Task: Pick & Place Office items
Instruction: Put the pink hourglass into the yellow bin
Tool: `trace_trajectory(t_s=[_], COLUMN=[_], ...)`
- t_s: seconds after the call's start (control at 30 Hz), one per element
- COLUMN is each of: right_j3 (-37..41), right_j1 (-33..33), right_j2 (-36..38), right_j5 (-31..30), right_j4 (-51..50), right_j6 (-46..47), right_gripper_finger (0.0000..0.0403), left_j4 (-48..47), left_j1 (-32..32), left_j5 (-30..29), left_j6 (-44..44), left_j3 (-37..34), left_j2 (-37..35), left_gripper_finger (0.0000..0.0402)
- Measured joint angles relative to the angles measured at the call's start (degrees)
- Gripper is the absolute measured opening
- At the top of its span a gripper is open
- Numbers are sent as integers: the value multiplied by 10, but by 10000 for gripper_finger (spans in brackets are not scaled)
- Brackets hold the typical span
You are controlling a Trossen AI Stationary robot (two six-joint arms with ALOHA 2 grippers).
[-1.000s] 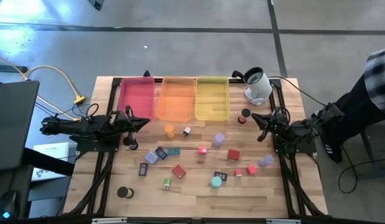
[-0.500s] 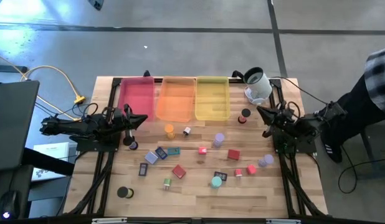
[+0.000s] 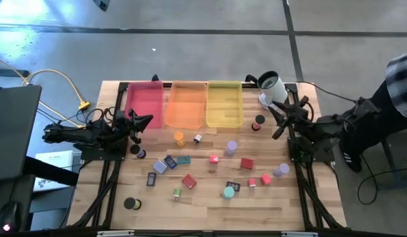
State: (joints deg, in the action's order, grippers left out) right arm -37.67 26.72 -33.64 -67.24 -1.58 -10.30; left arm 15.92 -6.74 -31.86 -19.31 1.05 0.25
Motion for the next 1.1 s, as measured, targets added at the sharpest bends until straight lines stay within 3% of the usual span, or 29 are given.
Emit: trace_trajectory(t_s=[0.17, 0.3, 0.43, 0.63, 0.77, 0.93, 1.1], right_j3=[-75, -145, -222, -271, -270, -270, -270], right_j1=[0, -11, -69, -212, -294, -339, -375], right_j2=[-35, -52, -79, -139, -177, -216, -258], right_j5=[3, 57, 173, 410, 481, 497, 569], right_j4=[-97, -235, -422, -684, -751, -704, -686], right_j6=[80, 203, 369, 583, 599, 549, 523], right_gripper_finger=[154, 181, 195, 201, 201, 201, 201], left_j4=[10, 47, 72, 71, 71, 71, 71], left_j1=[0, 0, 0, 0, 0, 0, 0], left_j5=[-5, -5, -5, -8, -9, -13, -13], left_j6=[-1, 13, 30, 30, 30, 30, 23], left_j3=[0, 0, 0, 1, 1, 1, 1], left_j2=[0, 0, 0, 0, 0, 0, 0], left_gripper_finger=[48, 85, 110, 122, 123, 123, 123])
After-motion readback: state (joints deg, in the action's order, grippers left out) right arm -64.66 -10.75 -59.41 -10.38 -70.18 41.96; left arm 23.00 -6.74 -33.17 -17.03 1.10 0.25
